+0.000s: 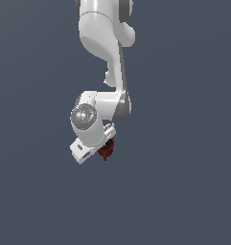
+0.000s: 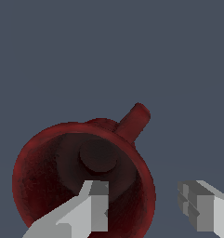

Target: Pick up the object and move it to a goal position.

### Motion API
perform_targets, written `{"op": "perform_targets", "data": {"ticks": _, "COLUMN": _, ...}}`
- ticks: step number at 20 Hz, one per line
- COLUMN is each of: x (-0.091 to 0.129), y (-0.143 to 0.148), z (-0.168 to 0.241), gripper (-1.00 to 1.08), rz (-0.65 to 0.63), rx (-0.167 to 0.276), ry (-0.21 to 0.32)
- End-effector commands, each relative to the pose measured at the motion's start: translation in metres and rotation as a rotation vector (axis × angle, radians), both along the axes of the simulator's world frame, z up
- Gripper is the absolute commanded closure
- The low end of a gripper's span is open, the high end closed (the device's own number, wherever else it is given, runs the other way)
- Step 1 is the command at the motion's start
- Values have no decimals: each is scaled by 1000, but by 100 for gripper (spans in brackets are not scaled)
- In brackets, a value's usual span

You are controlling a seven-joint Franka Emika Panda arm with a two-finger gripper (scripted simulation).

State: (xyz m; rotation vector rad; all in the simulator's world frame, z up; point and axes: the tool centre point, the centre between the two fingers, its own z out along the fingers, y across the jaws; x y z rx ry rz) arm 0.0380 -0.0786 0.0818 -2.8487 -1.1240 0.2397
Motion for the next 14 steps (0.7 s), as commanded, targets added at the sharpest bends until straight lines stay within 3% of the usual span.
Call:
{"op": "perform_targets", "data": {"ticks": 1, "x": -2, "y": 0, "z": -10, "gripper": -20, "rz": 2, "rx": 1, "ry": 2}}
{"op": "perform_targets", "data": {"ticks": 5, "x": -4, "y": 0, "z": -17, "gripper": -20, "rz": 2, "rx": 1, "ry": 2}}
{"op": "perform_targets", "data": {"ticks": 6, "x": -4, "y": 0, "z": -17, "gripper": 108, "rz": 2, "rx": 1, "ry": 2}}
{"op": "perform_targets", "data": {"ticks": 14, "x": -4, "y": 0, "z": -17, "gripper": 108, "rz": 2, "rx": 1, "ry": 2}}
